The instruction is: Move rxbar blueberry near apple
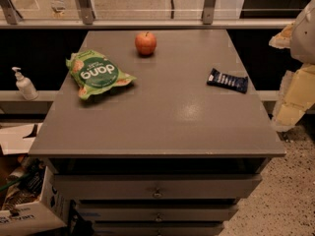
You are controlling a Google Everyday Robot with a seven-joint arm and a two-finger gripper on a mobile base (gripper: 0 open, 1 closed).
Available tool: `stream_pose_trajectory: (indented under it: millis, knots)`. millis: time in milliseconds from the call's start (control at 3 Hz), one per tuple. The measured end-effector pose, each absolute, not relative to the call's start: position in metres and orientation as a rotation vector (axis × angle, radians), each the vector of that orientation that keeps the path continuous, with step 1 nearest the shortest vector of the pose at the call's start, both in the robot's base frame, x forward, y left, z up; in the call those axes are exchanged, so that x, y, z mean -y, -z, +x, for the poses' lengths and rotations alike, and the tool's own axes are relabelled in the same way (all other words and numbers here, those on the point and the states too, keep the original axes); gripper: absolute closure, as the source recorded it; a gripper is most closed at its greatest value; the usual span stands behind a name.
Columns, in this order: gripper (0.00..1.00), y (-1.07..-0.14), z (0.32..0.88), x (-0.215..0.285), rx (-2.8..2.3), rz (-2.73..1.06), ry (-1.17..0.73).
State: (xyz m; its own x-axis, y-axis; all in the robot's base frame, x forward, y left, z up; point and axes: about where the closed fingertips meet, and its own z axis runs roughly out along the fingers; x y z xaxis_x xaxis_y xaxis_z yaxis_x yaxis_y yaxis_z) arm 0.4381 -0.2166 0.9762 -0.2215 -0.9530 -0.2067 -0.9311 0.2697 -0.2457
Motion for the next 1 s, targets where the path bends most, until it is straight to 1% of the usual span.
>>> stream_pose_trajectory:
  millis: [667,1000]
  knots:
    - [0.0,-0.968,0.447,0.221,-2.192,-1.709,0.101]
    - [0.0,-0.95,0.466,0.225,-2.116,-1.715,0.1]
